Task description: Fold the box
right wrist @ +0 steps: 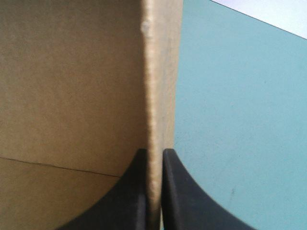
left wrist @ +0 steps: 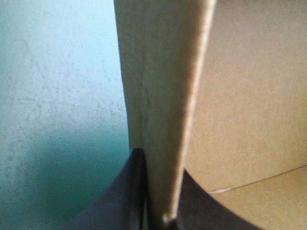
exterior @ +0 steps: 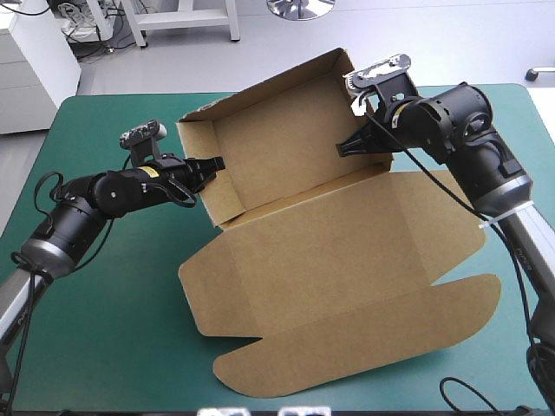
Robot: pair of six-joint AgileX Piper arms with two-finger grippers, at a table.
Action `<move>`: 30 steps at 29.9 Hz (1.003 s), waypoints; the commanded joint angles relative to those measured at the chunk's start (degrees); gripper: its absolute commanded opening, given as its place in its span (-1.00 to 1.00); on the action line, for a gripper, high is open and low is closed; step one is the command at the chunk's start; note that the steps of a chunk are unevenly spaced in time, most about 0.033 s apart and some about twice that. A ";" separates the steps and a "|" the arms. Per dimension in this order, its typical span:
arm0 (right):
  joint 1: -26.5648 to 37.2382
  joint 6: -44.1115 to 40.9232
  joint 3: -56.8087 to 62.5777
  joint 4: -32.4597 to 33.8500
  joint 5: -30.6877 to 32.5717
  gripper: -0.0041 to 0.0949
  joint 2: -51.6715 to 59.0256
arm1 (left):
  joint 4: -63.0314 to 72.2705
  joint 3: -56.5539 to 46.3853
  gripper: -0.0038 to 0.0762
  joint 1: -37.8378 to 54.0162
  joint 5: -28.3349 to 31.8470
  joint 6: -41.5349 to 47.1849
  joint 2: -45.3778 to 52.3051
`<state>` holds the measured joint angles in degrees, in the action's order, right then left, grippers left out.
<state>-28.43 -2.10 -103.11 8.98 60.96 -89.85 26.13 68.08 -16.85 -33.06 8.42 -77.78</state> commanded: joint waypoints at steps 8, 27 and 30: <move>0.23 -8.25 -1.66 3.27 7.38 -0.94 -0.40 | -5.54 22.62 -0.93 -0.31 -19.12 1.48 -7.74; 6.92 -6.22 -1.66 -6.05 10.48 -0.94 -17.90 | -17.13 28.87 -0.93 -0.31 -34.31 2.88 -24.52; 7.20 -6.22 -1.66 -5.35 10.48 -0.94 -19.44 | -16.81 28.87 -0.93 -0.31 -34.05 2.77 -27.09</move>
<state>-22.86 -8.81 -103.22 -1.79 70.30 -110.88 10.11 94.81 -17.15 -66.71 12.64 -106.19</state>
